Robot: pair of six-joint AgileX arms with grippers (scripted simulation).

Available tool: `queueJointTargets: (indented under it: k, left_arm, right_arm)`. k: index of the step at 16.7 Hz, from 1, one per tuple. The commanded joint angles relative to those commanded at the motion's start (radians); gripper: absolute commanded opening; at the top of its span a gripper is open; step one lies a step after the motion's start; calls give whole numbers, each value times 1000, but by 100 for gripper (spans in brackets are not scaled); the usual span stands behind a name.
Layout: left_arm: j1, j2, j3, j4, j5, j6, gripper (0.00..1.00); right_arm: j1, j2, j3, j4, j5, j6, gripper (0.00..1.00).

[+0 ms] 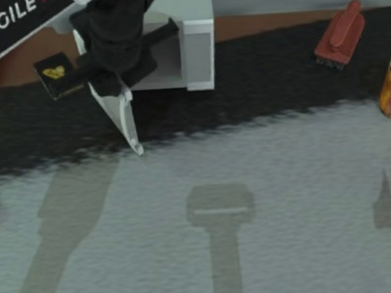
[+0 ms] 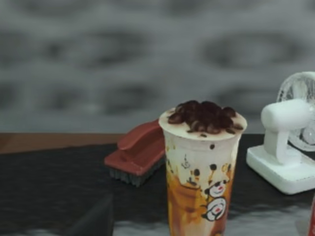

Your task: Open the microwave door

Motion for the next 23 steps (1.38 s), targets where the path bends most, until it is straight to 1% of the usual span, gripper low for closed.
queueJointTargets:
  k: [7, 9, 12, 16, 18, 20, 23]
  left_arm:
    - [-4, 1, 0, 1, 1, 0, 0]
    - [0, 10, 16, -15, 9, 3, 0]
    - [23, 59, 120, -106, 60, 18, 0]
    - [66, 150, 334, -283, 183, 57, 0]
    - [82, 183, 405, -353, 238, 76, 0]
    - [89, 199, 434, -382, 264, 85, 0]
    - [89, 200, 435, -383, 264, 86, 0]
  right_arm:
    - [0, 0, 0, 0, 0, 0, 100]
    - [0, 0, 0, 0, 0, 0, 100]
    - [0, 0, 0, 0, 0, 0, 100]
    - [0, 0, 0, 0, 0, 0, 100]
    - [0, 0, 0, 0, 0, 0, 100]
    - [0, 0, 0, 0, 0, 0, 100]
    - [0, 0, 0, 0, 0, 0, 100]
